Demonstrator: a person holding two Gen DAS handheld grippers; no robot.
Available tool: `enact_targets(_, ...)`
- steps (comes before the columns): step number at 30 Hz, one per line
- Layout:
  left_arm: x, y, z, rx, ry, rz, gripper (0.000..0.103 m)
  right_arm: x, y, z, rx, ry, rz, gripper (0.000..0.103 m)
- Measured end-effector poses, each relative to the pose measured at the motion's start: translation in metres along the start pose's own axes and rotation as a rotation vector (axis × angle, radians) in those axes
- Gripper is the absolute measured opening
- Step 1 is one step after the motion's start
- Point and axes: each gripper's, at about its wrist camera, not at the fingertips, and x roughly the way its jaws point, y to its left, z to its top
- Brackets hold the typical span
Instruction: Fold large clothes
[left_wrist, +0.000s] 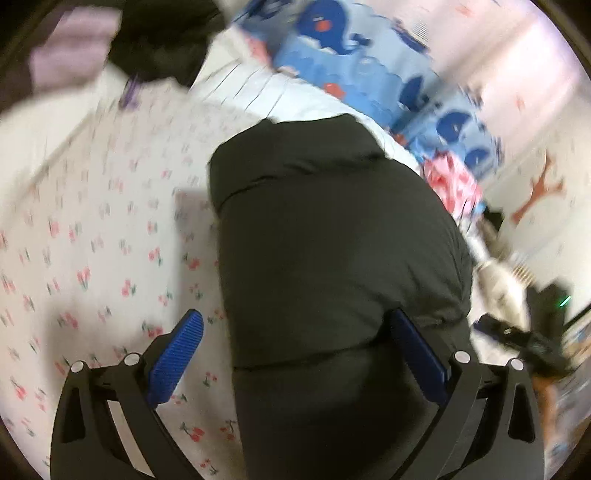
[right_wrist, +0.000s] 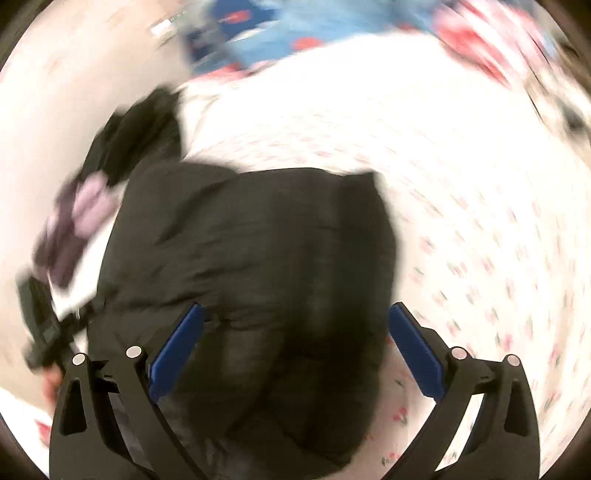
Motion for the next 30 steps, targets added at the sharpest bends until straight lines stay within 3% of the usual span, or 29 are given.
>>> enact_targets(1,0.003,0.006,0.0,-0.028,0.023,-0.023,0.097,0.001,-0.019,-0.002,0.083,0.025,0.039,0.096)
enact_targets(4,0.018,0.017,-0.004,-0.084,0.098,-0.079,0.097,0.016,-0.034,-0.013,0.17,0.114,0.092,0.096)
enact_targets(6,0.024,0.022,-0.008,-0.131,0.124,-0.125,0.097,0.032,-0.025,-0.022,0.147,0.189,0.086,0.096)
enact_targets(9,0.033,0.025,-0.013,-0.2,0.176,-0.224,0.097,0.052,-0.006,-0.04,0.164,0.263,0.167,0.097)
enact_targets(13,0.026,0.008,-0.012,-0.166,0.172,-0.245,0.097,0.045,0.029,-0.048,0.177,0.307,0.48,0.097)
enact_targets(15,0.019,0.004,-0.009,-0.156,0.173,-0.266,0.097,0.033,0.049,-0.05,0.106,0.311,0.545,0.097)
enact_targets(17,0.012,-0.001,-0.008,-0.11,0.196,-0.231,0.097,0.031,0.065,-0.063,0.001,0.375,0.477,0.097)
enact_targets(19,0.01,-0.004,-0.009,-0.055,0.221,-0.166,0.097,0.046,0.068,-0.083,-0.081,0.483,0.335,0.097)
enact_targets(21,0.013,-0.011,-0.013,0.019,0.247,-0.095,0.097,0.05,0.063,-0.093,-0.158,0.501,0.205,0.097)
enact_targets(24,0.016,-0.027,-0.02,0.129,0.238,0.005,0.097,0.03,0.056,-0.089,-0.195,0.489,0.159,0.097)
enact_targets(26,0.018,-0.033,-0.021,0.154,0.234,0.035,0.097,0.003,0.046,-0.08,-0.181,0.428,0.157,0.097)
enact_targets(28,0.02,-0.033,-0.021,0.147,0.238,0.035,0.097,-0.027,0.035,-0.065,-0.167,0.294,0.107,0.097)
enact_targets(29,0.021,-0.033,-0.02,0.142,0.239,0.035,0.097,-0.039,0.034,-0.055,-0.163,0.208,0.094,0.097)
enact_targets(30,0.02,-0.033,-0.021,0.138,0.239,0.034,0.097,-0.057,0.034,-0.045,-0.153,0.056,0.122,0.097)
